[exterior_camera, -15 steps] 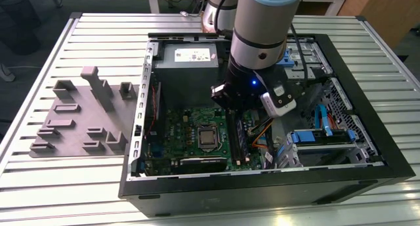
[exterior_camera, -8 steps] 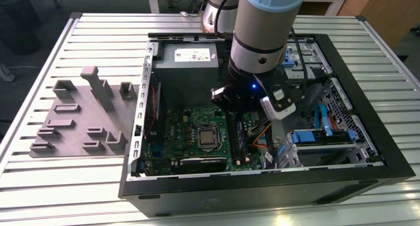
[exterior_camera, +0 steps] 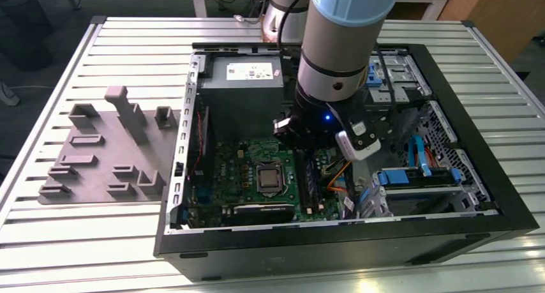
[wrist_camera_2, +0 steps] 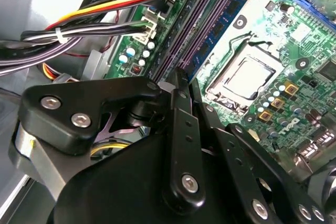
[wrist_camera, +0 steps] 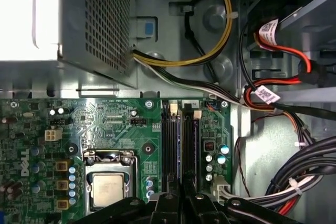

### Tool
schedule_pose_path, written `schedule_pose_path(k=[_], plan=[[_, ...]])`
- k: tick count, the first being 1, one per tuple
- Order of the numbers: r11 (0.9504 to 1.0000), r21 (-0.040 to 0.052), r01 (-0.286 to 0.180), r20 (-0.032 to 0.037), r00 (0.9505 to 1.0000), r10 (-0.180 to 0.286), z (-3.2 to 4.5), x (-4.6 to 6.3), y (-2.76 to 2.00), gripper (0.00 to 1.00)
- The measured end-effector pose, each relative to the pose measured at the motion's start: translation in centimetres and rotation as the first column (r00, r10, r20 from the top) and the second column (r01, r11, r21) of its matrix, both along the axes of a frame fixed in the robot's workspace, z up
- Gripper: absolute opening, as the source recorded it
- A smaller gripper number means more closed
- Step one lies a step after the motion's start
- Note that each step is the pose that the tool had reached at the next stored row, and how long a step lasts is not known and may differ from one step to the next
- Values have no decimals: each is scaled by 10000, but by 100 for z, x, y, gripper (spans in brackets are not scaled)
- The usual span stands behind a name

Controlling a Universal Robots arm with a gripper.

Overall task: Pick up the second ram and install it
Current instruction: 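Insert the second ram into the second slot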

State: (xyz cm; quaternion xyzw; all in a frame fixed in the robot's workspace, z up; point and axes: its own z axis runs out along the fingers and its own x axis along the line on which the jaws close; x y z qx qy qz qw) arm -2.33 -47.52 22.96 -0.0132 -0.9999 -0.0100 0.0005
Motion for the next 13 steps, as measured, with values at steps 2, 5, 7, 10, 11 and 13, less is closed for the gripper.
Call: schedule_pose_path(k=[2,5,7,10,11,13], plan=[[10000,1,41,0,10000,-41,-6,-4,-7,14],[10000,13,50,0,10000,-50,-7,-10,-19,14],[10000,24,50,0,10000,-50,-6,-12,-22,14],[10000,31,51,0,10000,-51,-9,-16,-23,14],[10000,32,50,0,10000,-50,-8,-17,-26,14],[10000,34,51,0,10000,-51,-9,-17,-33,14]])
